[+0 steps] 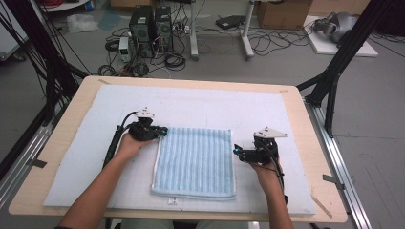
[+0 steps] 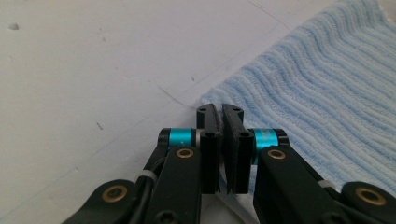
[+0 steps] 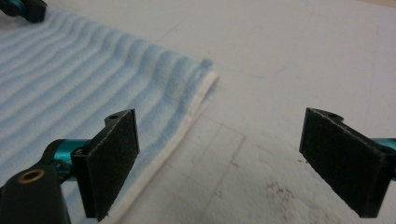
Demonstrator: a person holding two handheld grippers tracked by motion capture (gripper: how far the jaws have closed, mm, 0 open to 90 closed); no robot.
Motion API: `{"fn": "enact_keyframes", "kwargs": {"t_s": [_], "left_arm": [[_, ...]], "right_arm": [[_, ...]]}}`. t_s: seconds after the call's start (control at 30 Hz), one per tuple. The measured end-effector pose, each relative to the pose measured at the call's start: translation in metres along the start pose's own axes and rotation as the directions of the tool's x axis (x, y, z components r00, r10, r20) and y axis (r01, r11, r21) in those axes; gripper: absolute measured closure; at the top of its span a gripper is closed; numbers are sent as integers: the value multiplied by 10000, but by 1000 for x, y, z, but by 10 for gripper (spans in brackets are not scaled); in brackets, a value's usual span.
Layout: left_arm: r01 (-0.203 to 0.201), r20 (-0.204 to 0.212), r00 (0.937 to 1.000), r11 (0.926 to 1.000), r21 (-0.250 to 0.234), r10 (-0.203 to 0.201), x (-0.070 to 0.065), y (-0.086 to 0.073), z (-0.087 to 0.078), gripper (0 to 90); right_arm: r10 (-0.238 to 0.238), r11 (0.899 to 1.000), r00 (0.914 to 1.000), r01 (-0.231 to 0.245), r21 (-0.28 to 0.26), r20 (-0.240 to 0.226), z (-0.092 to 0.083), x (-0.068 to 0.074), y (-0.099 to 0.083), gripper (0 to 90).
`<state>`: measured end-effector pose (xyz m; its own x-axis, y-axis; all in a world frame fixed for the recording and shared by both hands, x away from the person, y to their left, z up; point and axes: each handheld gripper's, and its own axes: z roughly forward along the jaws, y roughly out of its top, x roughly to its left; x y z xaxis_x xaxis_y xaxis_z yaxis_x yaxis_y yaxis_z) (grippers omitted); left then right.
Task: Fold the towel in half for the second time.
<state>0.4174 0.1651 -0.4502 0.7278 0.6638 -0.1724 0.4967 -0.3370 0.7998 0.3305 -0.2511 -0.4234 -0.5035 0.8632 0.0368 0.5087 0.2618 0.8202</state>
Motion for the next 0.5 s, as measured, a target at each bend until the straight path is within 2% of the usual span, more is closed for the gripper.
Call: {"fn": "enact_keyframes", "kwargs": {"t_s": [0.1,0.2,0.3,0.43,0.5], "left_arm": [[37,35,10000,10000,-48,-37,1,0,-1,854],[122,106,9999,9998,-139,-120,1,1,-3,854],[336,192,9993,9993,-192,-332,2,1,-3,854],[483,196,9987,9988,-121,-481,3,0,-3,853],[540,190,9984,9985,-104,-538,3,0,-3,853]], "right_arm": [[-218,9991,9995,226,361,-215,11,-1,8,112],[-152,9975,9985,188,681,-527,25,-6,14,127],[-302,9948,9951,390,937,-938,38,-10,22,266],[-202,9930,9937,328,1134,-1103,54,-15,33,363],[-92,9917,9932,240,1266,-1162,61,-15,38,384]]}}
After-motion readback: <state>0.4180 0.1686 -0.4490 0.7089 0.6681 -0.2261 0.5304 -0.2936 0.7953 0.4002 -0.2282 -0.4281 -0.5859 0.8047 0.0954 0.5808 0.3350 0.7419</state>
